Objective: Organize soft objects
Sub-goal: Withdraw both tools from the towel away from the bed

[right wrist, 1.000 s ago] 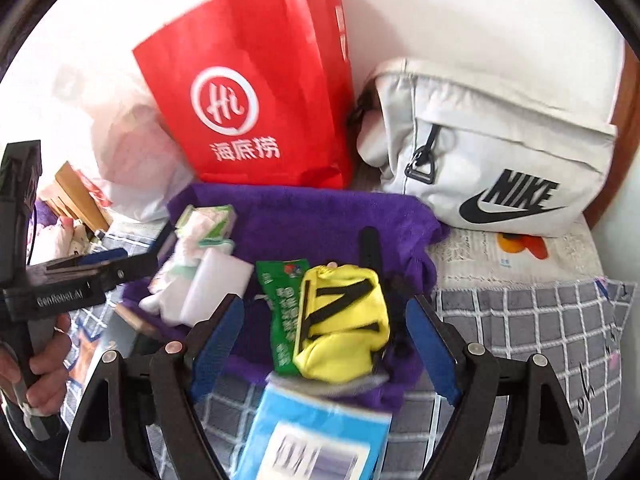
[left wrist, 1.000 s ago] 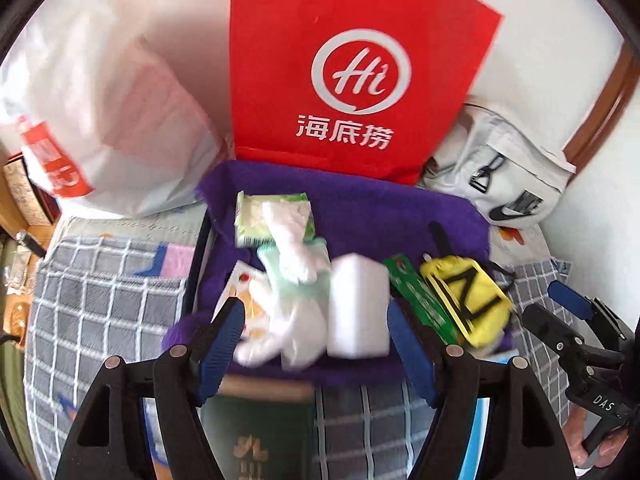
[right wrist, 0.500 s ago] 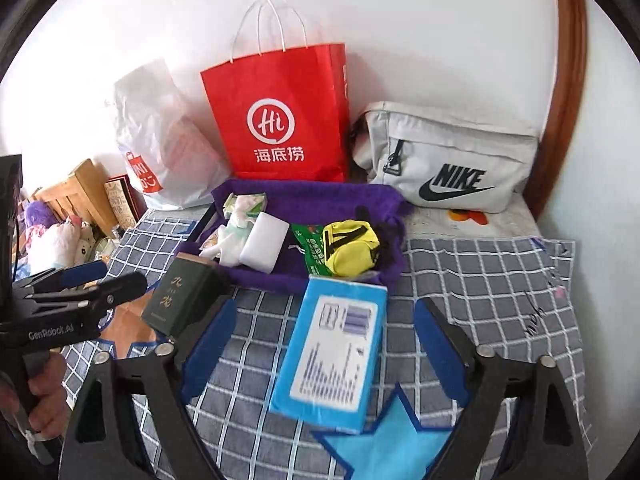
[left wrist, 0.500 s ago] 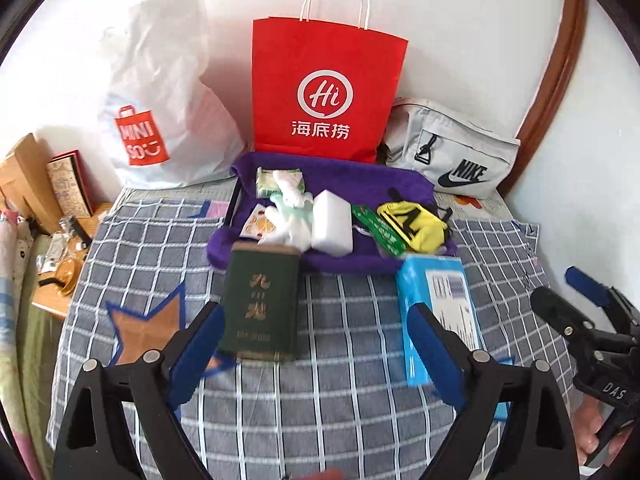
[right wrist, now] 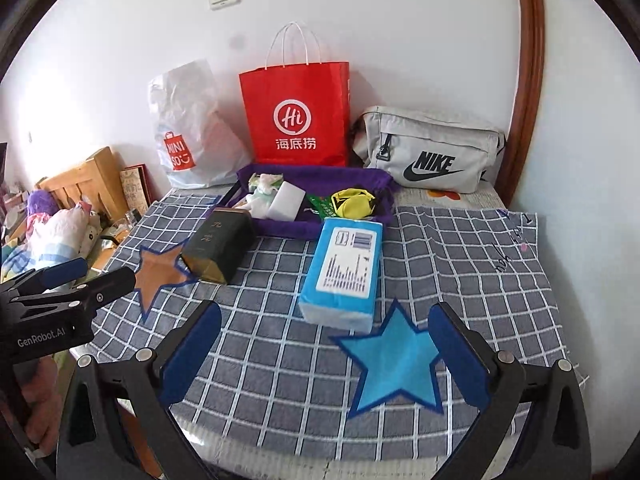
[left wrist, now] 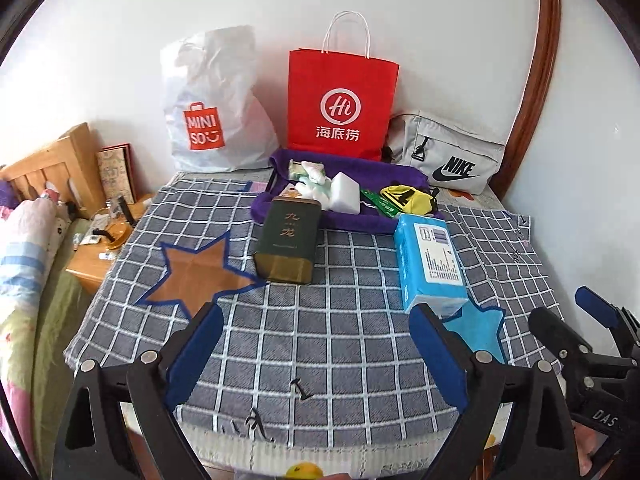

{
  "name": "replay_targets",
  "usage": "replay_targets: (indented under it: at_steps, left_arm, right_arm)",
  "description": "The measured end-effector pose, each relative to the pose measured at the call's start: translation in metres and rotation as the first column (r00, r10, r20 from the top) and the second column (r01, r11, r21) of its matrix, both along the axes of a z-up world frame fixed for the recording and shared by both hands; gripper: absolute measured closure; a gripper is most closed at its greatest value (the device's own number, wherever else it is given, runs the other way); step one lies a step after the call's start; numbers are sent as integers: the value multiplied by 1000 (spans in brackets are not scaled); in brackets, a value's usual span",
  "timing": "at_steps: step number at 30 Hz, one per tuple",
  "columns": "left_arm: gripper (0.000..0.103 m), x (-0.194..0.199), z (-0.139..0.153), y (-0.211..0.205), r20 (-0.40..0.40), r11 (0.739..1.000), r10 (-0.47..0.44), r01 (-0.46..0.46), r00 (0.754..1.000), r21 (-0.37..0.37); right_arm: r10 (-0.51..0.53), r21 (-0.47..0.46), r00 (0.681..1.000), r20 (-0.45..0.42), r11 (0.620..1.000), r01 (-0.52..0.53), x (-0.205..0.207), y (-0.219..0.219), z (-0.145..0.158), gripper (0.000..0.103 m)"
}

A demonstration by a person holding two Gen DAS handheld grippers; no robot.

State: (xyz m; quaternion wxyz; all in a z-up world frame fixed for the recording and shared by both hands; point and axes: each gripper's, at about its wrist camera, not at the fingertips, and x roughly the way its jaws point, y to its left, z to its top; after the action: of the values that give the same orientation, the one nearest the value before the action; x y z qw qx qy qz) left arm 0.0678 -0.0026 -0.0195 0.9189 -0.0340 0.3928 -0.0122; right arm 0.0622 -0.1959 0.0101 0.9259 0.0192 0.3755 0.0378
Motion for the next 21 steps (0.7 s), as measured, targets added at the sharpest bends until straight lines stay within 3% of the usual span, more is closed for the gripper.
replay_targets:
  at_steps: [8, 21]
  left_arm:
    - [9, -38, 12, 0, 47, 999, -31, 30, 998, 10]
    - [9, -52, 18, -9, 70, 999, -37, 36, 997, 19]
  right_arm:
    - [-4, -4, 998, 56, 1000, 4, -49, 3, 11, 1]
    - [-19, 22, 998, 58, 1000, 18, -69, -7, 14, 1]
